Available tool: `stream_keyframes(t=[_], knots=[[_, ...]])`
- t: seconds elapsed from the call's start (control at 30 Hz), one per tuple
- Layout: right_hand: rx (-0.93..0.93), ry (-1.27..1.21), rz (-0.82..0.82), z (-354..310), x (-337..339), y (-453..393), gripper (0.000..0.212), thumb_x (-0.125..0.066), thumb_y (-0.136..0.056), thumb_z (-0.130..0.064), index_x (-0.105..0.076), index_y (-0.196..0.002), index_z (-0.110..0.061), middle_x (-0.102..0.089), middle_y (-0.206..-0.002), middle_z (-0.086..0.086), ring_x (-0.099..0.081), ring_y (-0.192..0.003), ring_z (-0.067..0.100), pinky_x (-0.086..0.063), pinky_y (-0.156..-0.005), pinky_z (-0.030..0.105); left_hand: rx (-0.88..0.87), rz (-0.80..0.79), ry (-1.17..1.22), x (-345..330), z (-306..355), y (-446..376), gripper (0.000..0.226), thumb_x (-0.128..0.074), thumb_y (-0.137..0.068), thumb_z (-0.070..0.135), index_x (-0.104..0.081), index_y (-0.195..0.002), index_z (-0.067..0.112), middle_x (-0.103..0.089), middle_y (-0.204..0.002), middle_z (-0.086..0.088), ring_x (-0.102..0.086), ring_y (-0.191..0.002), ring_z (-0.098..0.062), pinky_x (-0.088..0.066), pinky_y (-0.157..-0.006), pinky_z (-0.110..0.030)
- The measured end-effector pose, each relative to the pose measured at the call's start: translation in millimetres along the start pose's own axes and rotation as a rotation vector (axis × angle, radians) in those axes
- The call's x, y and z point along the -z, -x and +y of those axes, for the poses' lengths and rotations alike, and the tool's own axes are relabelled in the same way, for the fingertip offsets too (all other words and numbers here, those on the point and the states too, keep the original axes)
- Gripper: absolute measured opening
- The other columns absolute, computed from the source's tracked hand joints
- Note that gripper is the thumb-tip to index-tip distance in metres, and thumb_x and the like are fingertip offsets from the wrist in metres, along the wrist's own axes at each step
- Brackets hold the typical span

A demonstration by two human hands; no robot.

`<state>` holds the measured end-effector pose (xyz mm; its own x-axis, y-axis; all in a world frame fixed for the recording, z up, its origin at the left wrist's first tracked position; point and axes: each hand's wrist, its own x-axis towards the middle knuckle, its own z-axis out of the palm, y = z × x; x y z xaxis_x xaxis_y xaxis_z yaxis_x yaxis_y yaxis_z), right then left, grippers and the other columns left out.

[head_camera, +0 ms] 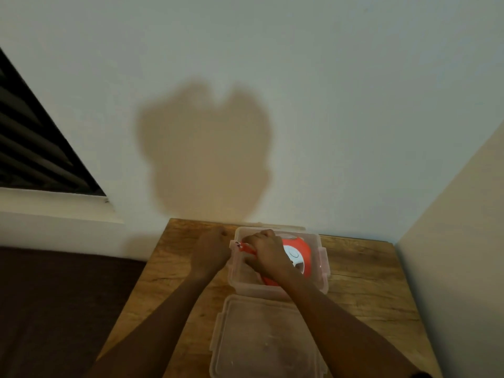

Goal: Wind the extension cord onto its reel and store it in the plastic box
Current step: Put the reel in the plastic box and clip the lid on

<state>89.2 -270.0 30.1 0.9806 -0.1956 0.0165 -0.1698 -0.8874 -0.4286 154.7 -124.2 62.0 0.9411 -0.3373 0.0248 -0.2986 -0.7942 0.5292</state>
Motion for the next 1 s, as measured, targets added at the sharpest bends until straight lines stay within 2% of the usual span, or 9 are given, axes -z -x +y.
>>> stream_keyframes(t=[0.1,0.2,0.27,0.33,0.47,0.57,0.73,0.83,1.0], knots=[[-0.002,-0.012,-0.001,-7,-3,-4,0.036,-0.061,-0.086,-0.035,-0.062,-0.122,-0.030,-0.064,-0.123,-0.001,-0.043,-0.118,0.023,-0.036,-0.093,0.040,0.005,-0.096,0.050,-5,-13,-1,0.015,-0.065,-0.090,0.006,-0.078,-0.086,0.013,-0.079,-0.093,-0.010,-0.063,-0.067,-0.014,-0.046,-0.055,-0.020],[-0.041,-0.009,0.019,-9,-6,-5,0.037,-0.064,-0.088,-0.032,-0.058,-0.125,-0.030,-0.064,-0.121,0.002,-0.047,-0.118,0.025,-0.040,-0.093,0.042,0.051,-0.129,0.158,-9,-17,1,0.019,-0.071,-0.089,0.008,-0.077,-0.107,0.007,-0.077,-0.102,-0.011,-0.069,-0.083,-0.021,-0.059,-0.070,-0.031],[-0.052,-0.004,0.025,-9,-7,-6,0.033,-0.064,-0.089,-0.028,-0.059,-0.122,-0.029,-0.064,-0.117,0.003,-0.051,-0.113,0.026,-0.044,-0.091,0.040,0.098,-0.139,0.258,-11,-17,3,0.024,-0.076,-0.086,0.009,-0.074,-0.109,0.005,-0.073,-0.103,-0.011,-0.070,-0.092,-0.026,-0.063,-0.078,-0.041],[-0.042,0.004,0.032,-9,-6,-5,0.026,-0.061,-0.090,-0.022,-0.064,-0.115,-0.029,-0.066,-0.111,0.004,-0.055,-0.105,0.026,-0.048,-0.087,0.038,0.156,-0.147,0.368,-12,-17,4,0.021,-0.077,-0.084,0.005,-0.073,-0.104,0.007,-0.072,-0.100,-0.011,-0.072,-0.090,-0.028,-0.065,-0.075,-0.045],[0.020,0.017,0.040,-7,-7,2,0.030,-0.060,-0.090,-0.016,-0.065,-0.118,-0.028,-0.067,-0.113,0.004,-0.055,-0.106,0.025,-0.048,-0.089,0.039,0.230,-0.150,0.500,-13,-19,5,0.015,-0.076,-0.084,-0.001,-0.071,-0.083,0.013,-0.073,-0.092,-0.011,-0.073,-0.086,-0.029,-0.065,-0.067,-0.040],[0.015,0.020,0.000,-6,-7,7,0.035,-0.060,-0.091,-0.015,-0.063,-0.122,-0.031,-0.063,-0.121,0.004,-0.052,-0.112,0.025,-0.048,-0.094,0.043,0.244,-0.160,0.550,-15,-19,7,0.013,-0.074,-0.086,-0.002,-0.070,-0.085,0.010,-0.073,-0.095,-0.014,-0.072,-0.086,-0.028,-0.062,-0.061,-0.033],[0.054,0.057,-0.041,-3,-3,14,0.040,-0.062,-0.089,-0.012,-0.062,-0.124,-0.033,-0.058,-0.127,0.004,-0.051,-0.114,0.025,-0.047,-0.098,0.040,0.284,-0.185,0.619,-16,-22,7,0.010,-0.071,-0.088,-0.003,-0.071,-0.093,0.006,-0.072,-0.097,-0.016,-0.071,-0.086,-0.028,-0.060,-0.060,-0.030],[0.134,0.142,-0.112,-3,0,17,0.036,-0.063,-0.087,-0.009,-0.066,-0.116,-0.031,-0.055,-0.125,0.006,-0.050,-0.113,0.029,-0.046,-0.096,0.043,0.314,-0.196,0.657,-18,-24,6,0.012,-0.070,-0.087,-0.005,-0.071,-0.097,0.002,-0.071,-0.098,-0.018,-0.070,-0.084,-0.028,-0.059,-0.057,-0.030],[0.299,0.389,-0.242,-4,-2,16,0.030,-0.060,-0.088,-0.006,-0.069,-0.113,-0.022,-0.062,-0.124,0.000,-0.040,-0.120,0.028,-0.039,-0.088,0.043,0.321,-0.199,0.683,-19,-27,6,0.017,-0.071,-0.085,-0.005,-0.069,-0.084,0.012,-0.070,-0.092,-0.014,-0.069,-0.080,-0.025,-0.059,-0.054,-0.029]])
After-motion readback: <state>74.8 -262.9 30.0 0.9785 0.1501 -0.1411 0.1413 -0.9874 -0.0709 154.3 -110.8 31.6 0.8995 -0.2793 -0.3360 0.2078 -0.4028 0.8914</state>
